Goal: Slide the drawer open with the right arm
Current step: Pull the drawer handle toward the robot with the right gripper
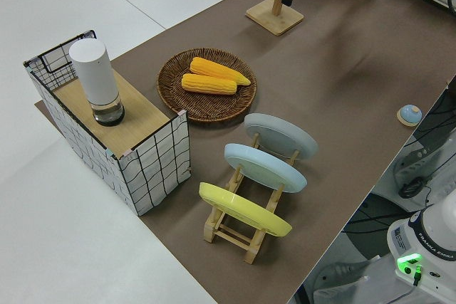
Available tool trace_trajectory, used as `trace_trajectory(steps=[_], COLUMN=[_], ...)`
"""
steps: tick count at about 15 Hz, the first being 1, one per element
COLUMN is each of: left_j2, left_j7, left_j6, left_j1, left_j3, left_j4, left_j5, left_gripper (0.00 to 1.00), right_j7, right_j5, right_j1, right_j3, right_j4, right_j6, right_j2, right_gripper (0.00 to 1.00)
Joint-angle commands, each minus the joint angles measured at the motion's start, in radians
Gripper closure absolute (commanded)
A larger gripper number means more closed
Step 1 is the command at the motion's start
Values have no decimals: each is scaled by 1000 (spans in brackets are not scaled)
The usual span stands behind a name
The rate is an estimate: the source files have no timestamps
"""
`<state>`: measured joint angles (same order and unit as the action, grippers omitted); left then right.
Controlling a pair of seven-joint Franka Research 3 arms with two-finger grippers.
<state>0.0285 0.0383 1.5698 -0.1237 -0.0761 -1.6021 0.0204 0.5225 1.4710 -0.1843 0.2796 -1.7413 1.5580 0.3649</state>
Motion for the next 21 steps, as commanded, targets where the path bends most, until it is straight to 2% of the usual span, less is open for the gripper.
trace_trajectory(steps=[1, 3, 6, 13, 17, 21], left_j2=[8, 8, 8, 8, 8, 8], left_j7=[-1, -1, -1, -1, -1, -1], left_j6=[-14, -14, -14, -14, -14, -14], left_j1=[-4, -4, -4, -4, -4, -4], left_j3=[-4, -4, -4, -4, -4, -4], left_j4=[2, 4, 4, 2, 2, 4], left_j5=[-13, -13, -13, -13, -13, -13], left_gripper=[5, 2, 2, 2, 5, 5], right_j7=[7, 1, -2, -2, -2, 8], right_j5=[-34, -37, -61, -87, -119, -145], right_j1=[-4, -4, -4, -6, -32, -41], right_j3=[58, 99, 156, 220, 230, 262], right_j4=[29, 40, 84, 92, 108, 114], right_j6=[-45, -85, -145, -216, -252, -282], right_j2=[16, 25, 34, 42, 49, 51], right_gripper=[1000, 1000, 1000, 1000, 1000, 1000])
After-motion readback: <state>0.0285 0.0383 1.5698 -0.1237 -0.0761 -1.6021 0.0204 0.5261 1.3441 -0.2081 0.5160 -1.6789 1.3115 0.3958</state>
